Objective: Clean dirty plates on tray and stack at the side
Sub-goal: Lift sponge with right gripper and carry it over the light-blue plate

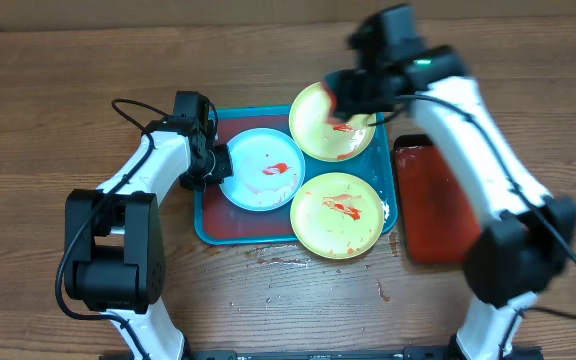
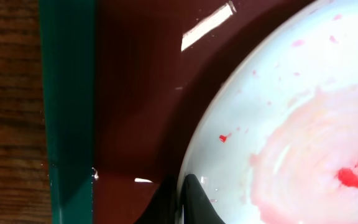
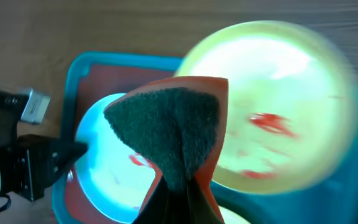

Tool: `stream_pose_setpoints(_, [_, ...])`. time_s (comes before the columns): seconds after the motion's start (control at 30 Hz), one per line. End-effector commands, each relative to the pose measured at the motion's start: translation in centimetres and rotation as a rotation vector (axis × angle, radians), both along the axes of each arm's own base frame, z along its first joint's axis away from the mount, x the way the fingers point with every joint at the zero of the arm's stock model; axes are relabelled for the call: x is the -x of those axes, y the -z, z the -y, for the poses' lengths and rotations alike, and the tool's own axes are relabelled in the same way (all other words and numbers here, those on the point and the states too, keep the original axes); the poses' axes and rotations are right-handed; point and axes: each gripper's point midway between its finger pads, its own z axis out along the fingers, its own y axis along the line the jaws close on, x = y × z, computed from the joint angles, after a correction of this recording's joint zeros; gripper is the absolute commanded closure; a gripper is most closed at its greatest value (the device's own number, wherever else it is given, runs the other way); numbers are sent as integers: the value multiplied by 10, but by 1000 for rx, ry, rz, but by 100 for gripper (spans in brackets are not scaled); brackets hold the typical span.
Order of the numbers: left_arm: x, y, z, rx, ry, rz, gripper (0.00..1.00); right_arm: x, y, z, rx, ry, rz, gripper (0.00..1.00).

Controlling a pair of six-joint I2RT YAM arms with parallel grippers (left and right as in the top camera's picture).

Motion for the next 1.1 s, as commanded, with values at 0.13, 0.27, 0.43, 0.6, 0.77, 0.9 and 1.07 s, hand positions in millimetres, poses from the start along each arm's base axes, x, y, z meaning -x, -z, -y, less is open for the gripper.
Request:
stream_pose_setpoints(0.13, [15, 17, 3, 18, -57, -65, 96, -2, 40, -41, 1, -9, -85, 96])
stream_pose_setpoints(0.27, [13, 16, 4, 21, -71, -60, 96, 6, 69, -52, 28, -29, -142, 96])
stream_pose_setpoints(0.43, [13, 16, 4, 21, -71, -59, 96, 13, 100, -60, 58, -36, -200, 96])
stream_pose_setpoints(0.6, [12, 16, 4, 21, -71, -58, 96, 20, 112, -66, 73, -55, -221, 96])
stream_pose_setpoints(0.77, [11, 16, 4, 22, -71, -51, 96, 29, 115, -76, 84, -72, -231, 96])
stream_pose_setpoints(0.9, [11, 16, 4, 22, -71, -52, 96, 36, 132, -72, 137, -32, -264, 96])
stream_pose_setpoints(1.07, [11, 16, 4, 22, -71, -51, 96, 39, 148, -75, 150, -12, -292, 96])
